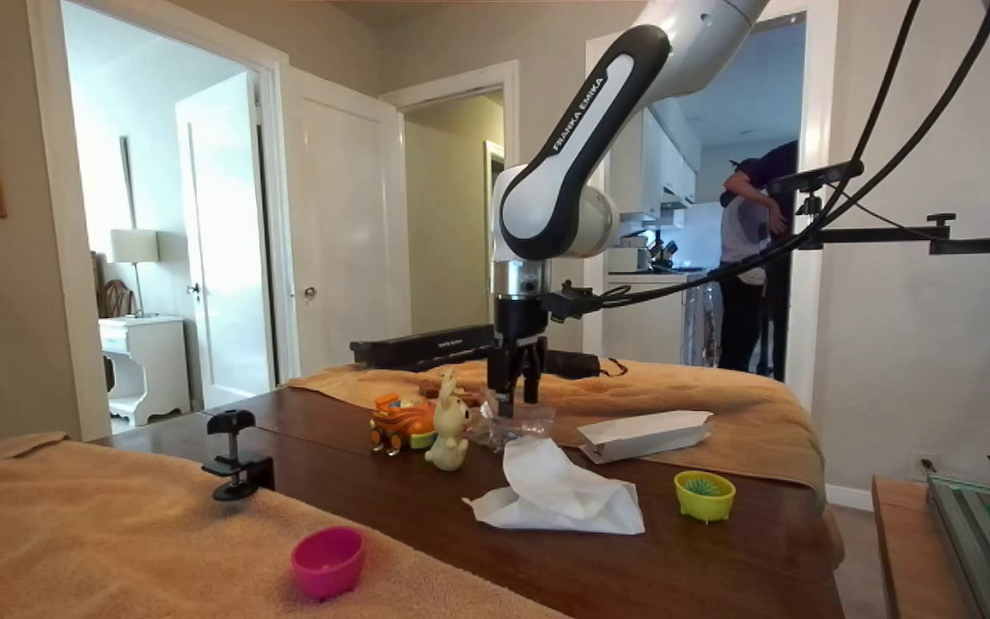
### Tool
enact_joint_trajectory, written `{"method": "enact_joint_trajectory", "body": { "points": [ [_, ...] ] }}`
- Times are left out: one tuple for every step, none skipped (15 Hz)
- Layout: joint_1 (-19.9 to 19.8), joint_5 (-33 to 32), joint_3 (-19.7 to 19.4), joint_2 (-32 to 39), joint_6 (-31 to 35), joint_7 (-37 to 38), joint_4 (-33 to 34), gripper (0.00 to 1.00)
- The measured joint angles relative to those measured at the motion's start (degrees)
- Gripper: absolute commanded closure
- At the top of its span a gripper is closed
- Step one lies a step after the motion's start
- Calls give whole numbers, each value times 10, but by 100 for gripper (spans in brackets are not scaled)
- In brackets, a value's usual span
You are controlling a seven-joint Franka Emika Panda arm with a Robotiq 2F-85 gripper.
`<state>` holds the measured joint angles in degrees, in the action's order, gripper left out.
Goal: Remove the blue crayon from the clear plastic.
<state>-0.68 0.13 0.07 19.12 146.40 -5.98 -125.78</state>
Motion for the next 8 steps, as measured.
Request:
{"method": "enact_joint_trajectory", "body": {
  "points": [
    [0,0,-2,2,0,0,0,48],
    [0,0,-3,3,0,0,0,55],
    [0,0,-4,4,0,0,0,64],
    [0,0,-5,6,0,0,0,70],
    [0,0,-6,7,0,0,0,78],
    [0,0,-7,8,0,0,1,84],
    [0,0,-8,9,1,0,1,91],
    [0,0,-9,9,1,0,1,93]
  ]
}}
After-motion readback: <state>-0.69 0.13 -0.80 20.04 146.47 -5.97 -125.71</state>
